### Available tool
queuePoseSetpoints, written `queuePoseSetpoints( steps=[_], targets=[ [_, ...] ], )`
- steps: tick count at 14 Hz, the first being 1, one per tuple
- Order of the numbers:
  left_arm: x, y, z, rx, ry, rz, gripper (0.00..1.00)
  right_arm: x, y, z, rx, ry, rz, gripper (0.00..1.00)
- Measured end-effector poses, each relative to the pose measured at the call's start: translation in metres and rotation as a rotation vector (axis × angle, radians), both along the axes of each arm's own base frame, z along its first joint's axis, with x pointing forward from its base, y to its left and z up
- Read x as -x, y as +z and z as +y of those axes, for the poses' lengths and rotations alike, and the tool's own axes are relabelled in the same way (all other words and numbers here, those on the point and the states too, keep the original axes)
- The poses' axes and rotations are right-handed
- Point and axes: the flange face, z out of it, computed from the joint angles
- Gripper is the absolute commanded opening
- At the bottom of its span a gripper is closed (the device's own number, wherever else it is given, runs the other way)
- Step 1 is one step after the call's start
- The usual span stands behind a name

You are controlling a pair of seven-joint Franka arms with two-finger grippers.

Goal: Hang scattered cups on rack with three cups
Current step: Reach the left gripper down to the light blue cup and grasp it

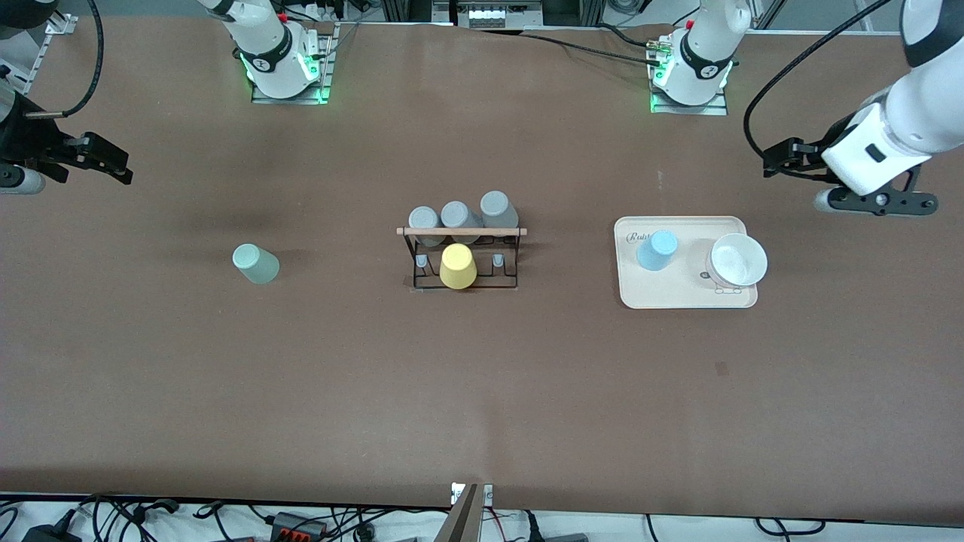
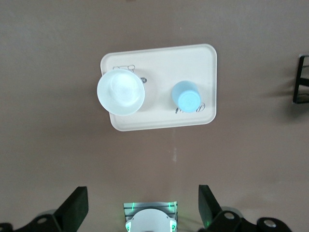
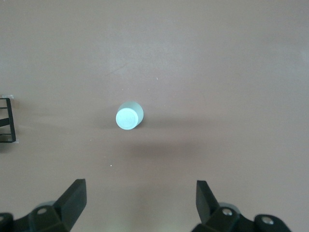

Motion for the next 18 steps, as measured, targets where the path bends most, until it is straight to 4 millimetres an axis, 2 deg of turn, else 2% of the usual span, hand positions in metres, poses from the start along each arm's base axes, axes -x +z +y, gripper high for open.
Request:
queuePoseSetpoints(
  steps=[3, 6, 9, 13, 18],
  targets=[
    [-0.004, -0.034, -0.022, 0.006, -0.040, -0.039, 1.00, -0.002, -0.002, 0.000, 0.000, 0.000, -0.002, 1.00],
    [-0.003, -0.082, -0.053, 0.020, -0.089, -0.133, 1.00, -0.004, -0.005, 0.000, 0.000, 0.000, 0.000, 1.00],
    [0.008, -0.130, -0.081, 0.029, -0.086, -0.223, 1.00, -0.009, -0.013, 0.000, 0.000, 0.001, 0.006, 1.00],
    [0.039, -0.214, -0.086, 0.038, -0.026, -0.279, 1.00, -0.021, -0.032, 0.001, 0.000, 0.004, 0.016, 1.00],
    [0.043, -0.274, -0.081, 0.065, 0.012, -0.283, 1.00, -0.028, -0.043, 0.004, 0.000, 0.011, 0.017, 1.00]
  ],
)
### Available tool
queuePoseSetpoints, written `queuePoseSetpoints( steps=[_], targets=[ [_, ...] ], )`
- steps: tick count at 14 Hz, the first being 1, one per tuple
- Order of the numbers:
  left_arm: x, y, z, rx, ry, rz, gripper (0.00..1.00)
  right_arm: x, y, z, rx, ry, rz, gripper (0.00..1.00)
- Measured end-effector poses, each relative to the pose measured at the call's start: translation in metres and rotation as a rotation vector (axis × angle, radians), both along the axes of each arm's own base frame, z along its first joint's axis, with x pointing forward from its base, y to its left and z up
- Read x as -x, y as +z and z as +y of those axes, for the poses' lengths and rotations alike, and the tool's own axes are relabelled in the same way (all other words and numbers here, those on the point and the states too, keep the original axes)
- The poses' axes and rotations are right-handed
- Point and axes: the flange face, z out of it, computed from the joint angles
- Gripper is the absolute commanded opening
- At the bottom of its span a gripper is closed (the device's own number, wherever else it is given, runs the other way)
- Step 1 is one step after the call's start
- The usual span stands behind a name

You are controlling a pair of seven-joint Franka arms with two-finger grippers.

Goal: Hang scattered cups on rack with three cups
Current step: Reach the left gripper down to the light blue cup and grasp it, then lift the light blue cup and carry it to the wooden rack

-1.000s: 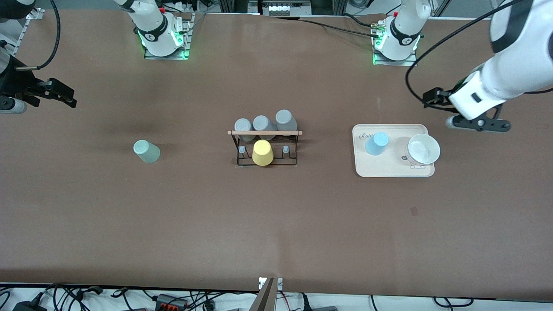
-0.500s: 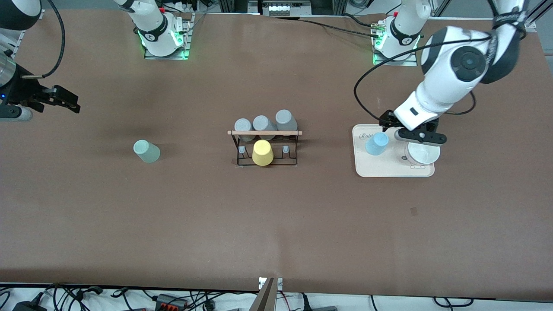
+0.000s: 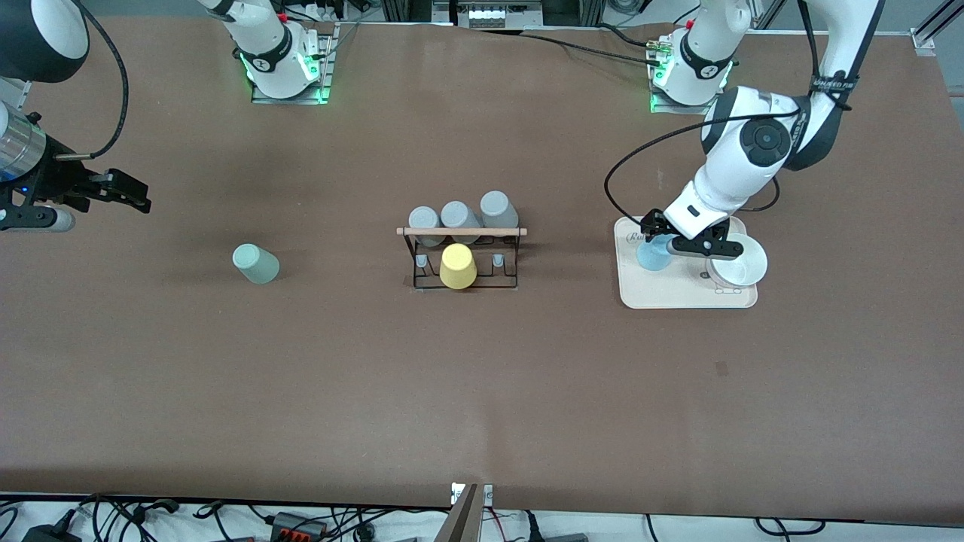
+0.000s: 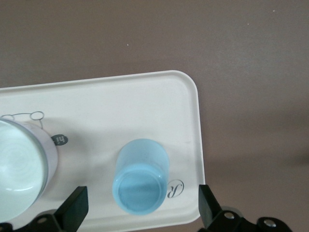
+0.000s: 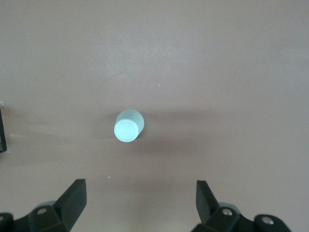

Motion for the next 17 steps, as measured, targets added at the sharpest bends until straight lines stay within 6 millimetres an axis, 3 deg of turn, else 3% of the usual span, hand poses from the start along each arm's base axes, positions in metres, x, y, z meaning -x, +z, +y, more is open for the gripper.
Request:
queuePoseSetpoints(
  steps=[5, 8, 9, 11, 12, 14, 17],
  targets=[
    [0.013, -0.051, 0.002, 0.029, 0.010, -0.006, 1.00, 0.000, 0.001, 0.000, -0.002, 0.000, -0.003, 1.00],
    [0.016, -0.065, 0.004, 0.032, 0.017, 0.011, 1.00, 0.000, 0.002, 0.000, -0.002, 0.000, -0.006, 1.00],
    [0.016, -0.065, 0.005, 0.033, 0.018, 0.011, 0.91, 0.000, 0.003, 0.000, -0.003, 0.000, -0.010, 1.00],
    [0.015, -0.065, 0.006, 0.033, 0.020, 0.009, 0.49, 0.000, 0.007, 0.000, -0.002, 0.000, -0.023, 1.00],
    [0.015, -0.065, 0.006, 0.033, 0.021, 0.009, 0.39, 0.000, 0.011, 0.000, -0.002, 0.000, -0.031, 1.00],
    [0.014, -0.064, 0.006, 0.033, 0.022, 0.004, 0.32, 0.003, 0.020, 0.000, -0.002, 0.000, -0.046, 1.00],
    [0.012, -0.062, 0.007, 0.035, 0.023, -0.001, 0.31, 0.004, 0.027, 0.000, -0.001, 0.000, -0.061, 1.00]
  ],
)
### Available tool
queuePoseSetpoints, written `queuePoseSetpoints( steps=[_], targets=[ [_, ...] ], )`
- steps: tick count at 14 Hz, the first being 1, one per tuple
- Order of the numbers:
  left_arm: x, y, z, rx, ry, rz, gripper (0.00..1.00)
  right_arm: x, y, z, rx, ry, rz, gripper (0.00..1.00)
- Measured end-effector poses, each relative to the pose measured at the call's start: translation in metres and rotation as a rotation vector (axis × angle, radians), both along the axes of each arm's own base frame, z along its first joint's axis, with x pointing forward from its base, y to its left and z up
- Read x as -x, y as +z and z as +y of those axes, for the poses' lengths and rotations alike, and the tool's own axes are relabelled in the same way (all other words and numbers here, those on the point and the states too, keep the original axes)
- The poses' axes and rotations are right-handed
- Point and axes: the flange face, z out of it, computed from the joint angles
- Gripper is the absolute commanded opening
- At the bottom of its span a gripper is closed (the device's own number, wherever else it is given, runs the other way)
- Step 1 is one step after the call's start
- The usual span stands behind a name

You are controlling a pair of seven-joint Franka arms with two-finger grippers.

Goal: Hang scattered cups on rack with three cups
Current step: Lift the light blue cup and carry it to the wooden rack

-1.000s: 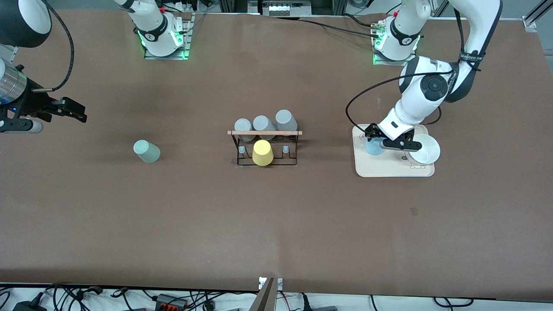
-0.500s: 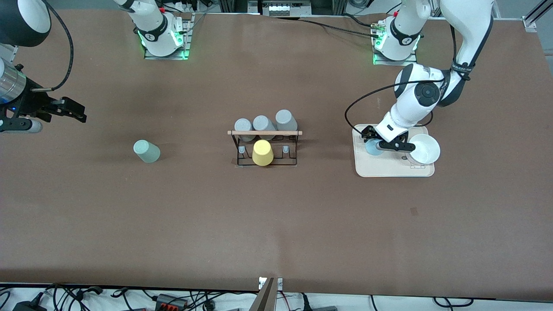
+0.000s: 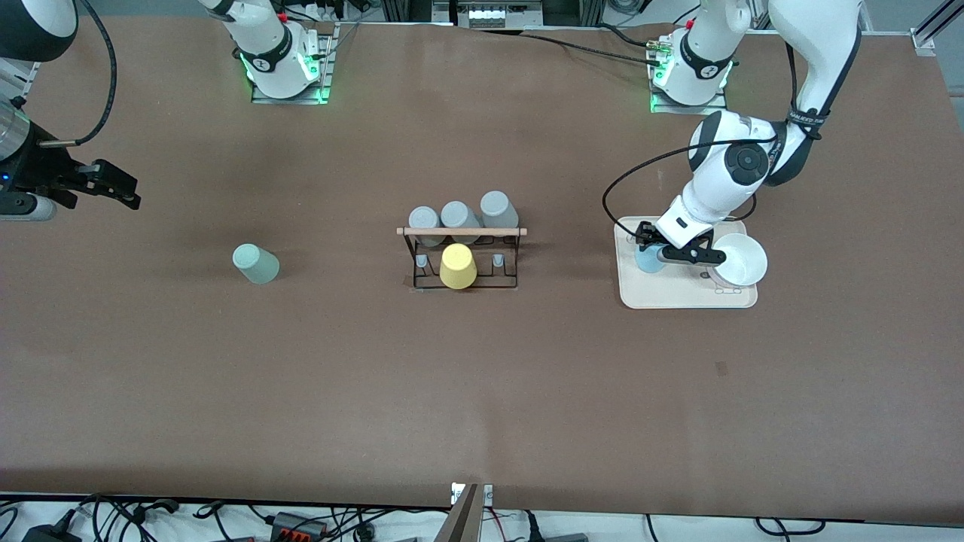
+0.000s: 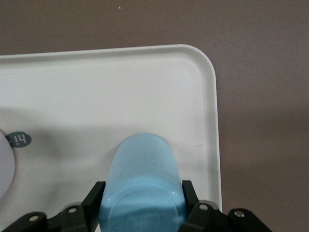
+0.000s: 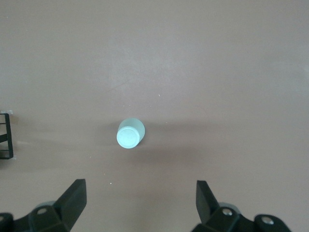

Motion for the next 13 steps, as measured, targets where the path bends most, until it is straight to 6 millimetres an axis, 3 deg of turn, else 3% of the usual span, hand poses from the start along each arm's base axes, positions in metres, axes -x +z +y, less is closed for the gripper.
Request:
queuePoseSetpoints(
  steps=[4, 7, 10, 13],
  targets=[
    [-0.022, 0.031, -0.002, 0.005, 0.004, -0.057, 0.31, 0.000, 0.003, 0.001, 0.000, 0.001, -0.001, 1.00],
    [-0.050, 0.083, -0.011, -0.015, -0.011, -0.006, 0.31, 0.000, 0.002, 0.001, 0.000, 0.001, 0.005, 1.00],
    [-0.076, 0.153, -0.055, -0.015, -0.069, 0.013, 0.31, 0.000, 0.001, 0.002, 0.000, 0.003, 0.007, 1.00],
    [-0.085, 0.200, -0.120, 0.026, -0.037, -0.044, 0.31, 0.000, 0.002, 0.009, 0.000, 0.015, 0.005, 1.00]
  ],
)
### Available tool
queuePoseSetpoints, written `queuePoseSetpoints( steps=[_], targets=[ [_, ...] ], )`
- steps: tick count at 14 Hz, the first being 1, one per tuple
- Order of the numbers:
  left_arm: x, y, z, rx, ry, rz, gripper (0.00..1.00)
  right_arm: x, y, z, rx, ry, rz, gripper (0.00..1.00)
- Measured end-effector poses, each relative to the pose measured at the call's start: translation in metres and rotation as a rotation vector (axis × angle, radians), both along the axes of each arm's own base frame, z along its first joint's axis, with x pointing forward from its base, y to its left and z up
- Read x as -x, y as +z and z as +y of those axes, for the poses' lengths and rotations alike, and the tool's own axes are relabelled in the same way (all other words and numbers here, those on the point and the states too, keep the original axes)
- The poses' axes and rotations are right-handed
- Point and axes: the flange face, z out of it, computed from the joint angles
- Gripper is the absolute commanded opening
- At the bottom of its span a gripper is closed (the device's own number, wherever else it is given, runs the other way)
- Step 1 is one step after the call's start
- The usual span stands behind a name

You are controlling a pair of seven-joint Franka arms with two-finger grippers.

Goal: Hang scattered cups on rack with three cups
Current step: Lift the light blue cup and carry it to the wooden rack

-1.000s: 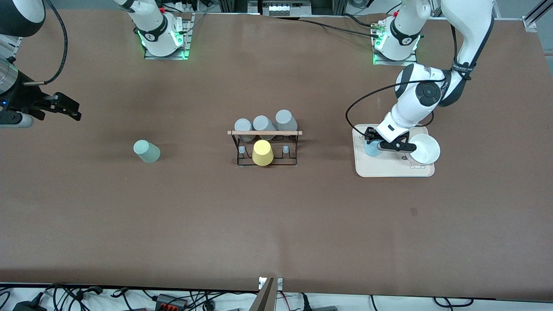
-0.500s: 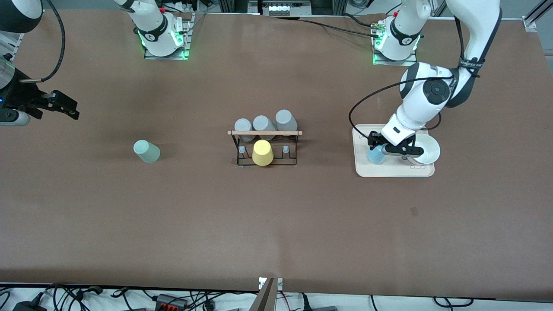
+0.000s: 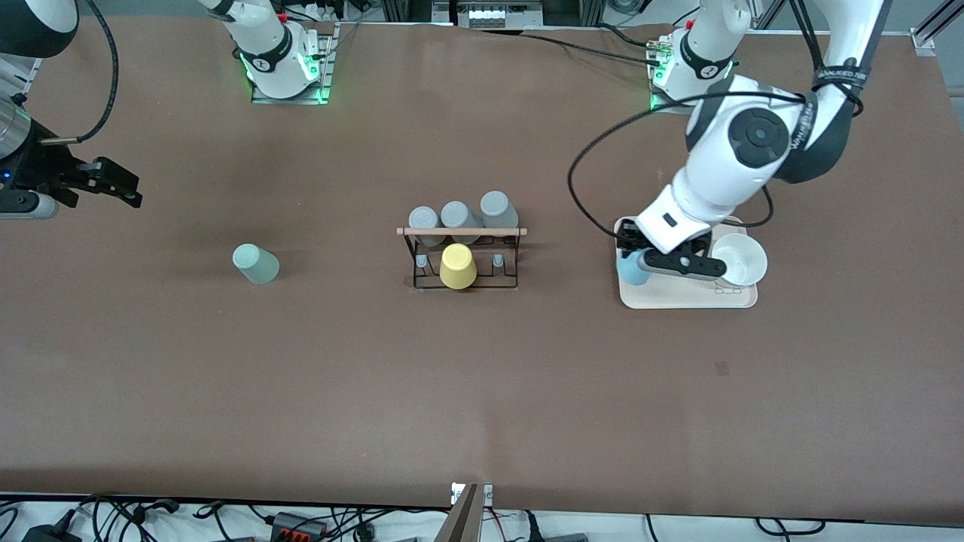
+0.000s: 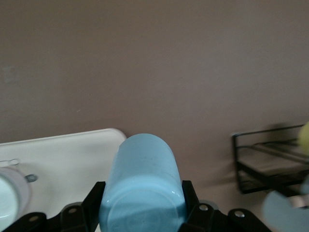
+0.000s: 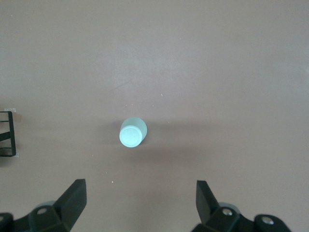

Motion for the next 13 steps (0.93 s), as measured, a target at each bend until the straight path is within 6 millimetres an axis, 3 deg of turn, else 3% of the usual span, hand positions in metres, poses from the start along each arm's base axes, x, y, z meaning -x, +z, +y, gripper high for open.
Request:
queuePoseSetpoints(
  steps=[3, 5, 7, 10, 13],
  targets=[
    [-0.003, 0.028, -0.067, 0.050, 0.090, 0.005, 0.31, 0.000, 0.001, 0.001, 0.000, 0.001, -0.003, 1.00],
    [-0.001, 0.031, -0.113, 0.080, 0.151, 0.032, 0.31, 0.000, 0.002, 0.001, 0.000, 0.001, -0.004, 1.00],
    [0.007, 0.016, -0.153, 0.075, 0.190, 0.054, 0.31, 0.000, 0.001, 0.001, 0.000, 0.001, -0.004, 1.00],
    [0.019, -0.019, -0.197, 0.004, 0.216, 0.034, 0.31, -0.001, 0.001, 0.001, -0.004, 0.001, -0.003, 1.00],
    [0.026, -0.035, -0.219, -0.029, 0.197, 0.013, 0.31, -0.001, 0.001, 0.002, -0.015, -0.001, -0.007, 1.00]
  ],
)
